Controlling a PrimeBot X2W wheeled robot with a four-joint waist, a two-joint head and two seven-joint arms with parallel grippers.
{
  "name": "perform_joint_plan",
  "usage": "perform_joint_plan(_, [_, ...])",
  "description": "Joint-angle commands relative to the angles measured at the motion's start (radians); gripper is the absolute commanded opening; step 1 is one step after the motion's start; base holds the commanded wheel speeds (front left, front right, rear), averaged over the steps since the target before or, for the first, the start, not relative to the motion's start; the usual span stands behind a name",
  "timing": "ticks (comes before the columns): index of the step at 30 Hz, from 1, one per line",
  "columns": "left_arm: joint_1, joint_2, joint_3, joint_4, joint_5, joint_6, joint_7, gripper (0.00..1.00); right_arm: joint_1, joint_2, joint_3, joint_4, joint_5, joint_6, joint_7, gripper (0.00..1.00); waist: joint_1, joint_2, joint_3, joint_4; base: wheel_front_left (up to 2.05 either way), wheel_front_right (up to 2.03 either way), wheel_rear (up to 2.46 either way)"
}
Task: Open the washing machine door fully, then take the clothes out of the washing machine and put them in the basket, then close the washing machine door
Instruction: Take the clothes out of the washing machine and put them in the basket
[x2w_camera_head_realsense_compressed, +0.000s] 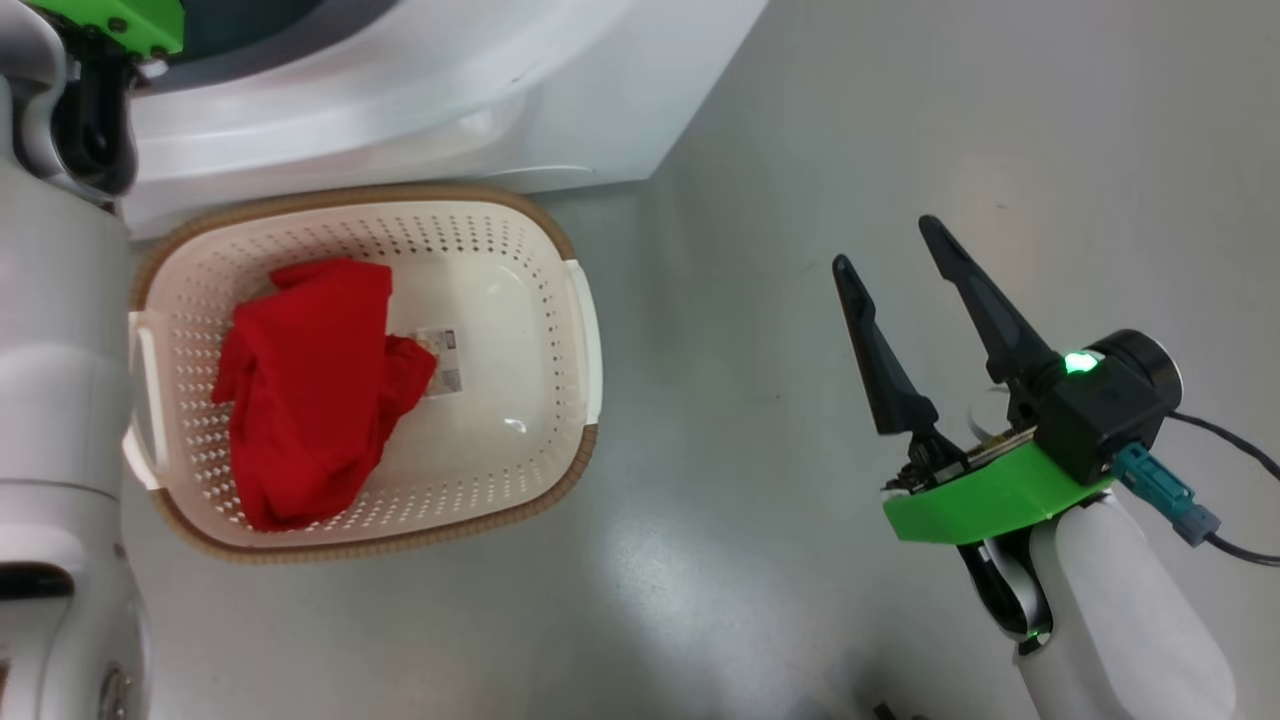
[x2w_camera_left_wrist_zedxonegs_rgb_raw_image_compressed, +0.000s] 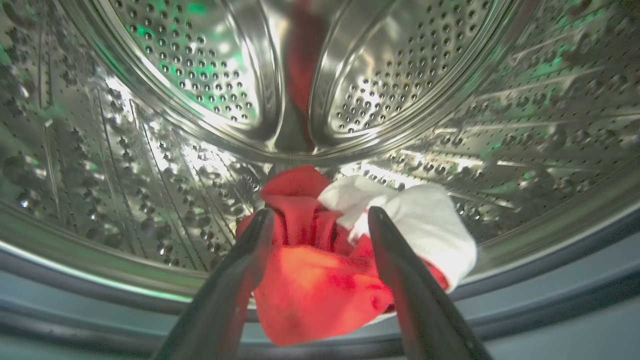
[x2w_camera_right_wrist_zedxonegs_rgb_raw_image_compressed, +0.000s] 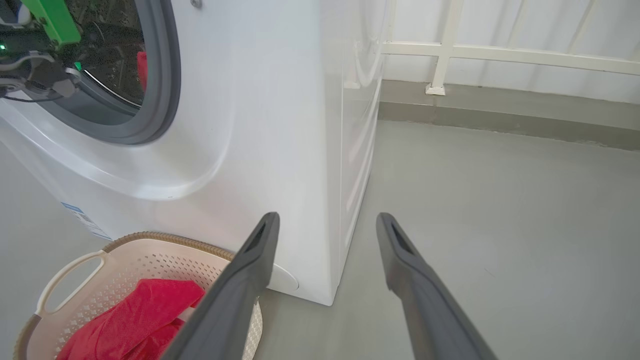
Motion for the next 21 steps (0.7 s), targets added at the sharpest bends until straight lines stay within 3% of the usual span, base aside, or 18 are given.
perform_joint_plan(1, [-0.016, 0.043, 0.006, -0.007, 0.004, -0.004, 0.013, 1.0, -0.009, 0.003, 0.021, -0.019, 0.009, 0.006, -0.006, 1.0, 0.0, -0.0001, 0.014, -0.014, 0.0, 0.0, 0.0])
perform_joint_plan(20, [-0.092, 0.071, -0.089, 0.176, 0.064, 0.048, 0.173, 1.0, -0.026, 0.003, 0.025, 0.003, 0.056, 0.006, -0.006, 1.0, 0.0, -0.0001, 0.023, -0.051, 0.0, 0.0, 0.0])
perform_joint_plan(21, [-0.09, 0.074, -0.09, 0.179, 0.064, 0.051, 0.18, 0.9, -0.027, 0.003, 0.026, 0.003, 0.061, 0.006, -0.006, 1.0, 0.0, -0.0001, 0.022, -0.056, 0.0, 0.0, 0.0])
